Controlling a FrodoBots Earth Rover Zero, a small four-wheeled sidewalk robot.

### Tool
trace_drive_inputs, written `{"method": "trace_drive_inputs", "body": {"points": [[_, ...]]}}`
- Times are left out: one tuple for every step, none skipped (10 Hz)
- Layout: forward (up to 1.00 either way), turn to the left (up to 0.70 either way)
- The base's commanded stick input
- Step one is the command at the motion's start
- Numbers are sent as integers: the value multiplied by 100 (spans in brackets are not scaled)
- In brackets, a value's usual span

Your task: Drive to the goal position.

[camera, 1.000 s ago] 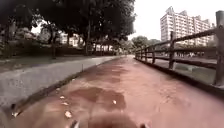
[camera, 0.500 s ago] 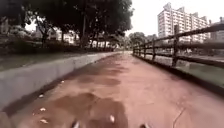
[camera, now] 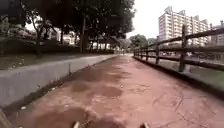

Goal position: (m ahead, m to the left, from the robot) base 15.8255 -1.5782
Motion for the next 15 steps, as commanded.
{"method": "trace_drive_inputs", "body": {"points": [[70, -22], [70, 0], [70, 0], [70, 0], [70, 0], [70, 0], [70, 0], [70, 0], [70, 0], [70, 0], [70, 0], [70, 0], [70, -15], [70, -35], [70, -29]]}}
